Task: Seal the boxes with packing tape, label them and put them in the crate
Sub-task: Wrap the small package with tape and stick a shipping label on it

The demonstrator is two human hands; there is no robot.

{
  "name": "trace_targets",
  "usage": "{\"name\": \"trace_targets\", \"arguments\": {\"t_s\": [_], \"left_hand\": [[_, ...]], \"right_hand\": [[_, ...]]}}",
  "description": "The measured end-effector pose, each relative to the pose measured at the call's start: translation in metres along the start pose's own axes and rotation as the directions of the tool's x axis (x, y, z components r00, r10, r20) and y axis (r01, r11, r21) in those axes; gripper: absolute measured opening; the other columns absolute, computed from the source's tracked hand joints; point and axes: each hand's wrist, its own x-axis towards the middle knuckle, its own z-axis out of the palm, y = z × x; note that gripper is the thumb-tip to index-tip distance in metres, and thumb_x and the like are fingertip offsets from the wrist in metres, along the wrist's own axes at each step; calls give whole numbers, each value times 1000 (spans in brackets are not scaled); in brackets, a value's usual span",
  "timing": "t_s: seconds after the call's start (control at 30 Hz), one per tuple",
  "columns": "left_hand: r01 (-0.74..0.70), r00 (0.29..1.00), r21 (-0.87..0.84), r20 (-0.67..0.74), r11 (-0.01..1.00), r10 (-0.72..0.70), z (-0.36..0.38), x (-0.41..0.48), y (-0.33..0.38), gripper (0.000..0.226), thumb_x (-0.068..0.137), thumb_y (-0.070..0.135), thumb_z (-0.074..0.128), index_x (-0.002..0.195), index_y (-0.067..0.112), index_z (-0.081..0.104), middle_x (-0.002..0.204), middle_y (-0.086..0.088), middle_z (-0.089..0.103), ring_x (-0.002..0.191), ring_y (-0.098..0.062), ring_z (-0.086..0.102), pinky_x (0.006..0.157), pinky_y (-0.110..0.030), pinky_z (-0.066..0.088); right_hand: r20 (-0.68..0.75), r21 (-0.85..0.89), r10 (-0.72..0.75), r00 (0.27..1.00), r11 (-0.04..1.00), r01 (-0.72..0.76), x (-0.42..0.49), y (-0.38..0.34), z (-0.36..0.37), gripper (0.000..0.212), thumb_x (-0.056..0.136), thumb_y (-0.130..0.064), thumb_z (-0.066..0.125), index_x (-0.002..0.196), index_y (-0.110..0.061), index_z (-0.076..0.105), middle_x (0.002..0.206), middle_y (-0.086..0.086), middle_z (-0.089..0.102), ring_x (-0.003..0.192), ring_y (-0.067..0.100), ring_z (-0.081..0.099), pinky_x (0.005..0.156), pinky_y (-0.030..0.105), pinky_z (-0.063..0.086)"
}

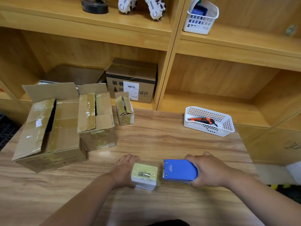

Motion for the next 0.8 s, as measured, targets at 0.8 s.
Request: {"name": "trace_targets", "arguments": {"t_s": [0.8], "left_hand": [[28, 1000, 174, 4, 984, -29, -3, -2, 13, 101, 63, 46, 76, 144, 23, 20, 141, 3, 29, 131, -16, 22, 112, -30, 17]], "right_hand": [[119, -47, 112, 986, 993, -107, 13, 19, 62, 43, 68, -50, 61, 103, -31, 44, 88, -11, 57, 74, 14, 47, 80, 29, 28]]}}
